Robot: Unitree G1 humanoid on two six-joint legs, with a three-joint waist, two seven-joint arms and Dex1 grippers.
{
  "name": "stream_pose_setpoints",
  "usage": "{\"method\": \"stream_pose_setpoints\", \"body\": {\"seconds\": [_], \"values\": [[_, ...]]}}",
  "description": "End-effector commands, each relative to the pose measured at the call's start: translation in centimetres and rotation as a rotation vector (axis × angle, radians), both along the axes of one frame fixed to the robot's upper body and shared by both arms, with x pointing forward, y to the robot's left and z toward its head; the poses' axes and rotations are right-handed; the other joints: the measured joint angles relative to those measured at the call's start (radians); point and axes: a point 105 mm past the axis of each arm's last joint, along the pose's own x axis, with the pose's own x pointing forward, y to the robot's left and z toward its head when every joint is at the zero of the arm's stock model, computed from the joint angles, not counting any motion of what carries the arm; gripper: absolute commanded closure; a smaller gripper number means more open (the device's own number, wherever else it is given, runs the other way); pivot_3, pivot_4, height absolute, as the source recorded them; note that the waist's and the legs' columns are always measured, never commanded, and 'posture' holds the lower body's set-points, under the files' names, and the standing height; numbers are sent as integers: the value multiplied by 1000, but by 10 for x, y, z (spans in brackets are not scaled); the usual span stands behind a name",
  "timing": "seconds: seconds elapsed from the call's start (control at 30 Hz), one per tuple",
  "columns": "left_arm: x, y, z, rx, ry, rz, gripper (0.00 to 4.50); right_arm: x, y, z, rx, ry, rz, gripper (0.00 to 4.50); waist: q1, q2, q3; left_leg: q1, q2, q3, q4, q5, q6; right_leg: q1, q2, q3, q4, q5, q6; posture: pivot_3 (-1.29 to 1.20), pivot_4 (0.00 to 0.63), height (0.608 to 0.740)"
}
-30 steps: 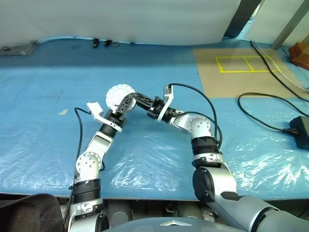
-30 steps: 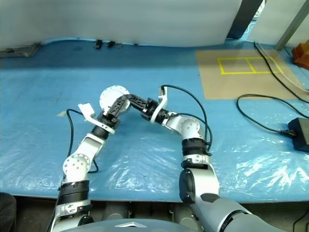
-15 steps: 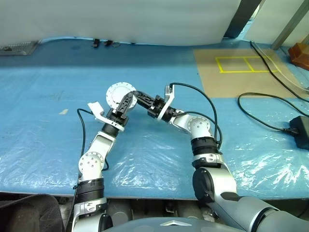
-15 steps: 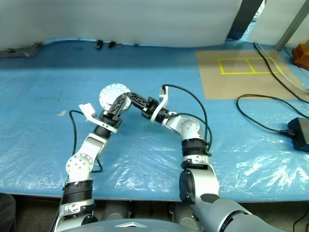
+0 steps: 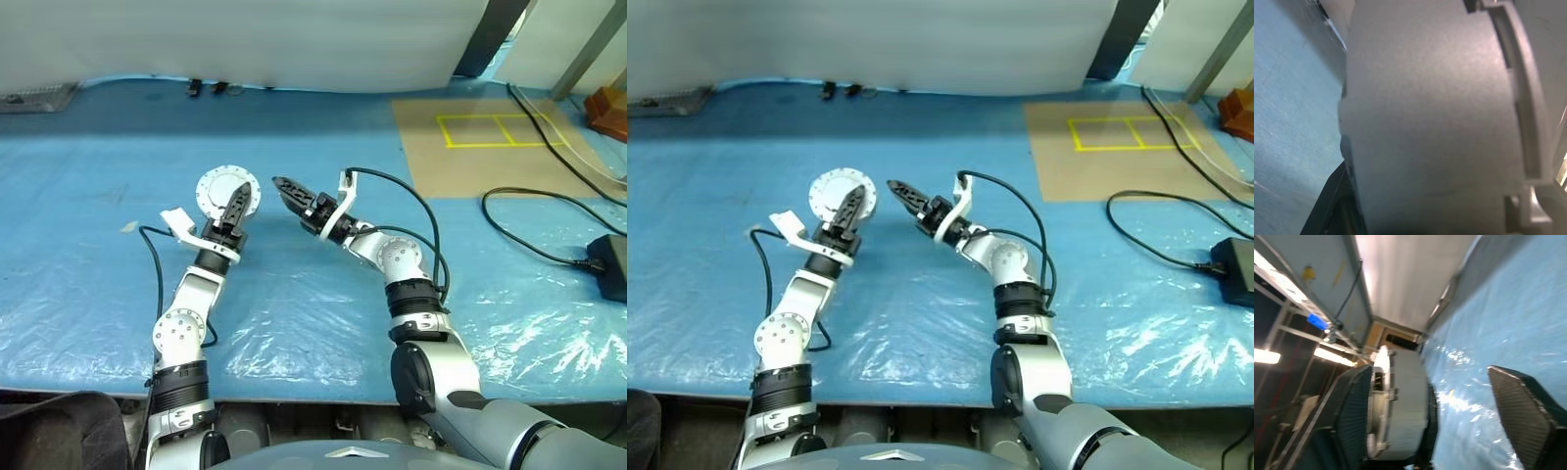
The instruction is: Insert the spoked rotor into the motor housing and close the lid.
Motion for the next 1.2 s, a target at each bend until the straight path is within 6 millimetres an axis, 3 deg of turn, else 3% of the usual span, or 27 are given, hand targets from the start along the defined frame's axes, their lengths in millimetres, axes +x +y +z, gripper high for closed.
{"method": "stream_pose_setpoints", "body": {"seconds": [0.03,0.27,0.57,0.77,0.93,1.17,1.2], "values": [[5,16,23,-31,-86,93,1787,6,7,3,-1,-30,-62,397,1,-1,0,0,0,0,0,0,0,0,0,0,0,0,0,0,150,740],[36,94,-12,-50,119,466,1787,8,4,6,-18,-70,-72,397,-9,-1,1,2,0,-1,1,0,0,0,1,0,3,1,0,0,150,740],[68,149,-1,-184,158,649,1787,1,10,10,-13,-92,-41,397,13,-12,7,1,0,-3,8,1,2,0,0,-1,3,2,1,0,150,740],[77,166,-14,-163,254,686,1787,-1,10,11,-5,-96,-31,397,19,-12,7,3,0,-3,8,0,0,0,0,0,5,2,2,0,150,740],[72,183,-25,-197,318,770,1787,-2,9,13,-1,-100,-32,397,22,-13,8,2,0,-3,8,-1,-2,0,0,0,5,2,2,0,150,740],[62,191,-40,-139,376,848,1787,-1,9,13,-6,-103,-35,397,23,-13,8,2,0,-3,8,-1,-2,0,0,0,7,2,2,0,150,740],[60,191,-44,-133,387,854,1464,-1,9,13,-7,-103,-36,371,23,-13,8,2,0,-3,8,-1,-2,0,0,0,7,2,2,0,150,740]]}}
